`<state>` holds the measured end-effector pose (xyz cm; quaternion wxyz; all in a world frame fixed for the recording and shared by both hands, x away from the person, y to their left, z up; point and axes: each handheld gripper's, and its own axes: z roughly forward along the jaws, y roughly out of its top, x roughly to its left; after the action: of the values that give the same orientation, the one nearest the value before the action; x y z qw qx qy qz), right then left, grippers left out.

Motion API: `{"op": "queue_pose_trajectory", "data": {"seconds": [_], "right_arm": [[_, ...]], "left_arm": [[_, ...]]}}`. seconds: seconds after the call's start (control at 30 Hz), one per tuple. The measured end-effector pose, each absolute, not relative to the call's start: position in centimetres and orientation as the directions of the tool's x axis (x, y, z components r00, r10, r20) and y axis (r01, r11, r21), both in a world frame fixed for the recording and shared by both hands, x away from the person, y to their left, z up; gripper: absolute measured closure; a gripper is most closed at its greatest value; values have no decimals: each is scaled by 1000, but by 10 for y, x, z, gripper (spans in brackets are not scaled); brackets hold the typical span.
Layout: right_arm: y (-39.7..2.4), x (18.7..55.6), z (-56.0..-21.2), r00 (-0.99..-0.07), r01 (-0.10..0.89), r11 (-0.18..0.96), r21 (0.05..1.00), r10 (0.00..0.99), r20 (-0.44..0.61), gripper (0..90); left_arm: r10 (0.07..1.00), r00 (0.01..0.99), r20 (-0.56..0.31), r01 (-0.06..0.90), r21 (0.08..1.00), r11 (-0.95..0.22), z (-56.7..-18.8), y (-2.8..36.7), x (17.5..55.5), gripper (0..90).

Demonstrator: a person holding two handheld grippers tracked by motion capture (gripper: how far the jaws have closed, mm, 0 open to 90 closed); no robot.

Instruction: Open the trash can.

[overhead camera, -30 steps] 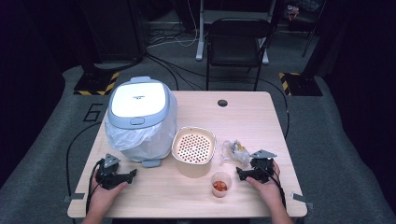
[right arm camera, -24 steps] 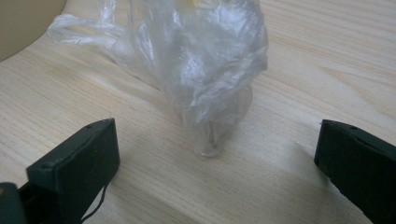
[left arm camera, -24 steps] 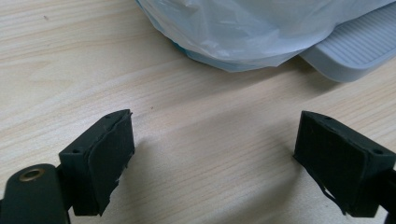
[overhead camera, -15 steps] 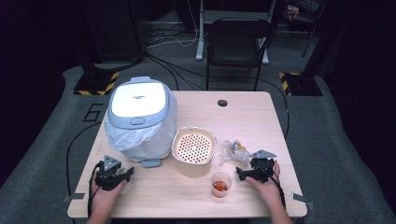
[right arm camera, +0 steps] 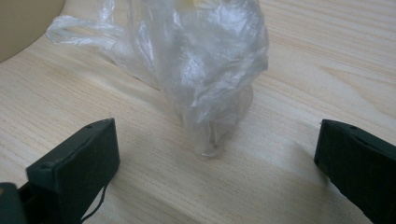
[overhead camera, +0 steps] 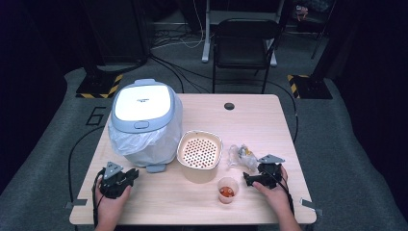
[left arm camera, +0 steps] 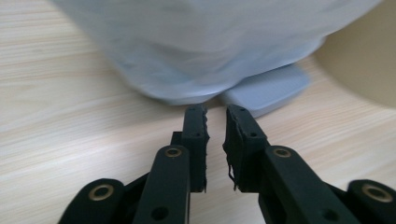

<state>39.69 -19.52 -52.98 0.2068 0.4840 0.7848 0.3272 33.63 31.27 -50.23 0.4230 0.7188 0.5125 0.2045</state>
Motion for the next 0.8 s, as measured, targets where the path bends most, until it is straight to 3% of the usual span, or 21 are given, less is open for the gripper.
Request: {"op": "queue_pose_trajectory", "data": {"seconds": [0.1, 0.3, 0.4, 0.53, 0.57, 0.8], "right_arm": [[-195, 397, -530, -444, 625, 315, 714, 896, -7, 0], [-195, 397, -530, -445, 624, 316, 714, 896, -7, 0], [-195, 397, -530, -443, 625, 315, 714, 896, -7, 0], [-195, 397, -530, -443, 625, 314, 715, 897, -6, 0], [-195, 397, -530, -443, 625, 314, 714, 897, -6, 0], [-195, 397, -530, -444, 625, 316, 714, 896, -7, 0]], "left_arm": [[896, 425, -130, 548, 825, -140, -500, 302, 336, 900], [899, 433, -68, 515, 837, -185, -495, 288, 341, 899], [905, 414, -96, 538, 828, -159, -499, 272, 347, 867], [905, 423, -44, 516, 833, -201, -504, 257, 350, 811], [906, 422, 13, 500, 831, -245, -506, 252, 352, 809], [927, 374, 38, 494, 837, -234, -508, 247, 358, 812]]}}
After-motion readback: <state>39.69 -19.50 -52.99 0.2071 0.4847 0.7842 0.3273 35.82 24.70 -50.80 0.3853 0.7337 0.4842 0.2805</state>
